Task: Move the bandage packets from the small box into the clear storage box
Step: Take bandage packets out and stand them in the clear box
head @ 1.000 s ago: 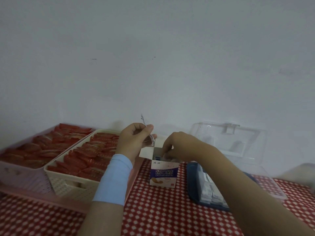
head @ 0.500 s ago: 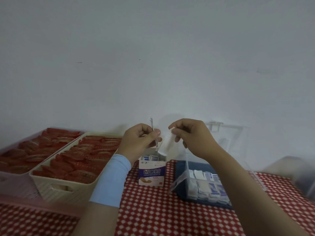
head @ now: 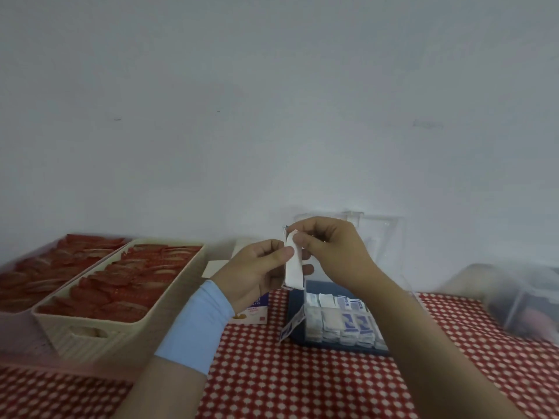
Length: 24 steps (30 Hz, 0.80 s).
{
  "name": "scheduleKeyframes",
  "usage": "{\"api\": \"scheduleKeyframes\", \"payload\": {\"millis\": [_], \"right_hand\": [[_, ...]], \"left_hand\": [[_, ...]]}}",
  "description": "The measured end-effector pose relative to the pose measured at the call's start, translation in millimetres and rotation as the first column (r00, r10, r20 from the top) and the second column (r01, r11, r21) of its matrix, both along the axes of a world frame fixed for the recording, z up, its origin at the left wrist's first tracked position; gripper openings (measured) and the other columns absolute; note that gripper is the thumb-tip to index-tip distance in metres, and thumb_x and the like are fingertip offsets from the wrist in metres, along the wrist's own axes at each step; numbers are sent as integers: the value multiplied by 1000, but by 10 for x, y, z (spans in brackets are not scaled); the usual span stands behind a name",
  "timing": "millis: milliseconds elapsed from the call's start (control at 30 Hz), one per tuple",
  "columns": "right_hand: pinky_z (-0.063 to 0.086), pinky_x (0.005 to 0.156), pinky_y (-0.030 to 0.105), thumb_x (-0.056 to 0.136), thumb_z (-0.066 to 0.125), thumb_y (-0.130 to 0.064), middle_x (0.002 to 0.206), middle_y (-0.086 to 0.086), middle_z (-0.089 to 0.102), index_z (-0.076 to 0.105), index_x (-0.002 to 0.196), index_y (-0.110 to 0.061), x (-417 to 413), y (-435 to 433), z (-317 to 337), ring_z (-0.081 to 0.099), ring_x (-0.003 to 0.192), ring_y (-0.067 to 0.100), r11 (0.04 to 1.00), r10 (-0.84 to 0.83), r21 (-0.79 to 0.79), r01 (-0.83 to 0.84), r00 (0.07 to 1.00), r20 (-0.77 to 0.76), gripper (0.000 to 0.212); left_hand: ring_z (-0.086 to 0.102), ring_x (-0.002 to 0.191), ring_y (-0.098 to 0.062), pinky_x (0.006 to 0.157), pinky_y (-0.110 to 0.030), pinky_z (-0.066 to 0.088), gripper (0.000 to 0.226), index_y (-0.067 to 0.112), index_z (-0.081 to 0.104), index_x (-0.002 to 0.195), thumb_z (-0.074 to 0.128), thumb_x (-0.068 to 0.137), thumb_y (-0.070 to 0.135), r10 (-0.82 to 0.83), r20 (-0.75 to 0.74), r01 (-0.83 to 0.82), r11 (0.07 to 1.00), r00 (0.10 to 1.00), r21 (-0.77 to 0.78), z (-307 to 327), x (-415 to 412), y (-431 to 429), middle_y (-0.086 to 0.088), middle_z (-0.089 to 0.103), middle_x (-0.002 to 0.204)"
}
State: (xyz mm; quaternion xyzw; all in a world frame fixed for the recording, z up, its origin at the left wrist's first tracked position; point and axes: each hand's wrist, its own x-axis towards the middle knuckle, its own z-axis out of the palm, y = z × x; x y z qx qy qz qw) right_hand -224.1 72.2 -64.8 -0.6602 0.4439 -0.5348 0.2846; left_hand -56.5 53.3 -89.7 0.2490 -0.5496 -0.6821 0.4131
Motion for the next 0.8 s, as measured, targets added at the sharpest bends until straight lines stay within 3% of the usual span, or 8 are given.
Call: {"api": "scheduleKeyframes", "payload": {"millis": [133, 233, 300, 367, 467, 600, 733, 800], "right_hand": [[48, 79, 22, 87, 74, -21, 107, -19, 65, 67, 94, -36, -168, 92, -70, 64, 90, 8, 981, -192, -76, 181, 964, -183, 17], [39, 92, 20, 80, 79, -26, 129, -26, 55, 66, 85, -31, -331, 267, -28, 53, 117, -7, 999, -28, -39, 18, 958, -284, 15], [37, 92, 10, 67, 89, -34, 143, -31, 42, 62, 88, -32, -360, 353, -19, 43, 125, -14, 997, 72, 24, -68, 905, -420, 35], [44, 86, 6, 57, 95, -38, 148, -33, 35, 58, 90, -31, -393, 377, -42, 42, 121, -16, 998, 59, 18, -58, 869, -491, 50], [58, 83, 21, 57, 95, -38, 142, -27, 45, 54, 87, -27, -444, 346, -104, 51, 113, -11, 999, -2, -38, -19, 873, -488, 51], [60, 74, 30, 57, 93, -39, 101, -15, 59, 52, 78, -24, -531, 312, -176, 61, 95, 5, 995, -23, -95, -27, 871, -490, 49], [56, 77, 34, 52, 90, -56, 97, -16, 53, 51, 85, -28, -529, 220, -245, 58, 86, 9, 985, -61, -162, -54, 776, -628, 59], [55, 77, 34, 57, 87, -51, 95, -16, 52, 50, 85, -29, -517, 188, -270, 58, 83, 9, 974, -82, -212, -74, 764, -640, 51]], "left_hand": [[73, 92, -28, 76, -37, 62, 44, -1, 59, 121, 62, 84, 22, 56, -74, -51, 996, 996, 76, -80, -190, 94, -13, 74, 106], [73, 85, -27, 66, -35, 61, 42, -2, 60, 117, 63, 84, 24, 54, -93, -44, 993, 994, 110, -80, -295, 147, -14, 73, 103], [73, 90, -28, 71, -39, 62, 39, 1, 64, 112, 64, 83, 26, 28, -99, -17, 994, 995, 111, -87, -330, 141, -13, 72, 108], [73, 94, -28, 75, -40, 59, 29, 6, 64, 105, 62, 86, 27, -11, -97, 22, 994, 995, 109, -101, -403, 138, -10, 73, 108], [73, 89, -23, 72, -35, 59, 30, 4, 60, 109, 59, 89, 27, -37, -104, 47, 994, 994, 96, -128, -527, 151, -8, 73, 104], [71, 90, -19, 73, -31, 58, 33, 3, 58, 112, 59, 89, 25, -32, -138, 47, 993, 990, 107, -197, -640, 125, -9, 72, 107], [73, 79, -20, 61, -31, 59, 27, 5, 63, 103, 59, 86, 25, -23, -182, 52, 987, 983, 155, -248, -663, 117, -9, 74, 92], [73, 79, -20, 60, -30, 59, 26, 5, 66, 102, 59, 85, 24, -11, -211, 48, 984, 977, 169, -265, -657, 102, -10, 74, 92]]}}
